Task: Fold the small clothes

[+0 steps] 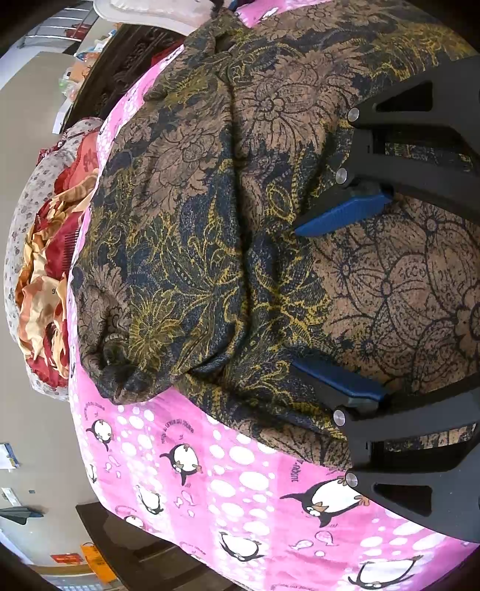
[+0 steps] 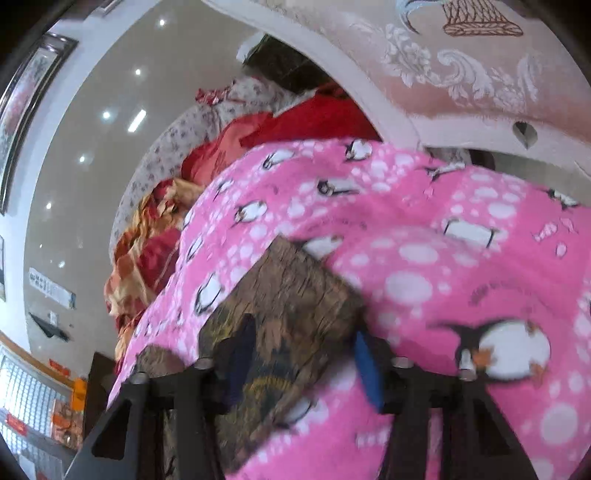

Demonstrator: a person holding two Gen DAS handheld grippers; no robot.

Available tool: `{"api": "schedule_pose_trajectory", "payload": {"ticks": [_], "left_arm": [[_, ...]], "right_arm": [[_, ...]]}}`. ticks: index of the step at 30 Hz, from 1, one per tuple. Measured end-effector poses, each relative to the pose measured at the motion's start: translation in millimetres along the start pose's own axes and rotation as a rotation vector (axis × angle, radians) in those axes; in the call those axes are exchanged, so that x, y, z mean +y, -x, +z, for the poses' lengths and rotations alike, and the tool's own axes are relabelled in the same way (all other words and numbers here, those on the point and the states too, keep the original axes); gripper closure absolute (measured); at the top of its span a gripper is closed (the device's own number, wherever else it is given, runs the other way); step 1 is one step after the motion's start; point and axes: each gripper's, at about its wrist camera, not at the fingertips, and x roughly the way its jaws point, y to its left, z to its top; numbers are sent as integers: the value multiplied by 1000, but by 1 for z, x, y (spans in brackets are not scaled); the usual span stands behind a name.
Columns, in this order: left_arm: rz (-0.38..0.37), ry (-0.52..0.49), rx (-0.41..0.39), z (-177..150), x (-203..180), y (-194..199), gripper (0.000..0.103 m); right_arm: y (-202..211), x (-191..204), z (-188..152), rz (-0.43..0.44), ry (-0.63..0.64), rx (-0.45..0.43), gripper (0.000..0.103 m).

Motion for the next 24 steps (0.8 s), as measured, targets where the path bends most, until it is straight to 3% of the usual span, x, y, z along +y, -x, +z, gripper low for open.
{"api": "schedule_pose_trajectory", "payload": {"ticks": [1, 2, 5, 11, 15, 18, 21, 24], "left_arm": [[0, 0, -1, 0, 0, 0, 34], [-1, 0, -1, 0, 1, 0, 34], [-9, 7, -1, 0, 2, 0, 34], [-27, 24, -5, 0, 3, 1, 34], [-44, 37, -7, 0, 6, 2, 34], [-71, 65, 1, 5, 11, 6, 34], [-82, 126, -23, 17, 25, 23, 34], [-103, 150, -58, 30, 37, 42, 34]], "right_arm": [[0, -1, 2, -2, -17, -2, 91], [2, 3, 7, -15, 5, -2, 96], [27, 38, 28, -19, 141, -49, 97], [122, 129, 91, -22, 322, -288, 98], [149, 195, 97, 49, 426, -330, 98], [142, 248, 68, 171, 488, -282, 98], [111, 308, 5, 301, 559, -168, 98], [59, 359, -80, 422, 623, -11, 98]]}}
